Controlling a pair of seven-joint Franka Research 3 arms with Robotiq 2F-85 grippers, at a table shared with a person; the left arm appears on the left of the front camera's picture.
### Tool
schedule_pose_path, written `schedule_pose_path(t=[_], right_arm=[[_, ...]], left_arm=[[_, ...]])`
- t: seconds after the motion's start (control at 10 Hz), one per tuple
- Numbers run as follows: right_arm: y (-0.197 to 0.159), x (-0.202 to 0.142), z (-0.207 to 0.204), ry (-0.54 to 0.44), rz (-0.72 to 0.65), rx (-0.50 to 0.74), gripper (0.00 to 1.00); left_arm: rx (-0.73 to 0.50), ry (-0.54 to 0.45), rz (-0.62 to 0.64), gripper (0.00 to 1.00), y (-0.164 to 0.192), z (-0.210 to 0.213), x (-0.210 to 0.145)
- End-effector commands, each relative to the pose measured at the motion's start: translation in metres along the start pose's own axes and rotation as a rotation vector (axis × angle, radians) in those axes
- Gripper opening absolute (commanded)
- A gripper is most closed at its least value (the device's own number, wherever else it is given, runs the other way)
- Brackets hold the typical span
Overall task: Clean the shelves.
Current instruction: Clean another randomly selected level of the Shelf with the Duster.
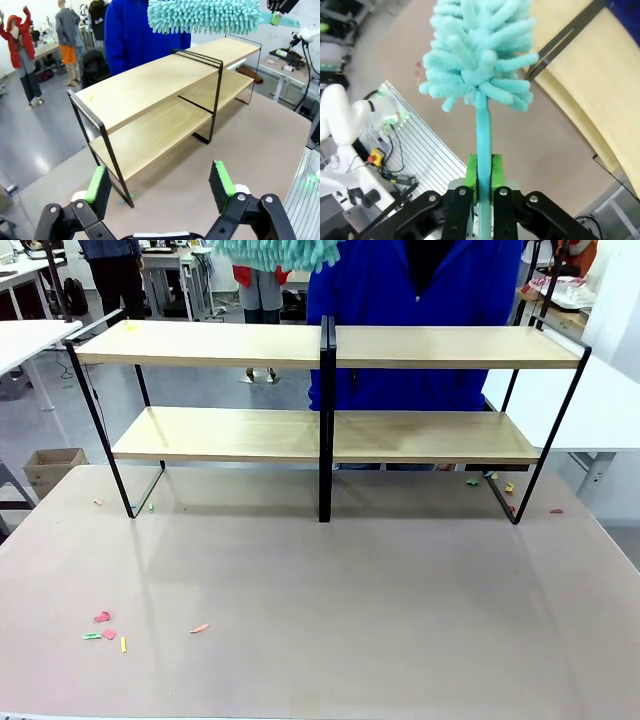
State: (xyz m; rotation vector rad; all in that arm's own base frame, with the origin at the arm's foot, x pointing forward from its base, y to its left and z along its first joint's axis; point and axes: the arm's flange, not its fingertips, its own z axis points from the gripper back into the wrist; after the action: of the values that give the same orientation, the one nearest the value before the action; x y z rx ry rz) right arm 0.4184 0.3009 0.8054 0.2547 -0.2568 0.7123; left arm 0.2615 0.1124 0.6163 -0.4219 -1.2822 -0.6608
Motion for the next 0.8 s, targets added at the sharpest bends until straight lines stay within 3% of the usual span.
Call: schedule_pose_path(t=[0.0, 0.1, 0.4, 0.7], right_arm=[[0.002, -0.004, 0.004, -0.008, -0.001, -0.001, 0.12], [0.006, 0.016, 0.005, -0.035, -0.047, -0.083, 0.12], [0.01, 0.141, -0.037, -0.096, -0.044, -0.113, 0.12], [0.022, 0.2, -0.078, -0.08, 0.003, -0.099, 0.12]], left_arm=[[0.001, 0.008, -0.007, 1.0, -0.001, 0.0, 0.001], [0.001, 0.008, -0.007, 1.0, -0.001, 0.0, 0.001], [0.001, 0.008, -0.007, 1.0, -0.001, 0.0, 0.001], [0.001, 0.008, -0.007, 1.0, -0.001, 0.0, 0.001]])
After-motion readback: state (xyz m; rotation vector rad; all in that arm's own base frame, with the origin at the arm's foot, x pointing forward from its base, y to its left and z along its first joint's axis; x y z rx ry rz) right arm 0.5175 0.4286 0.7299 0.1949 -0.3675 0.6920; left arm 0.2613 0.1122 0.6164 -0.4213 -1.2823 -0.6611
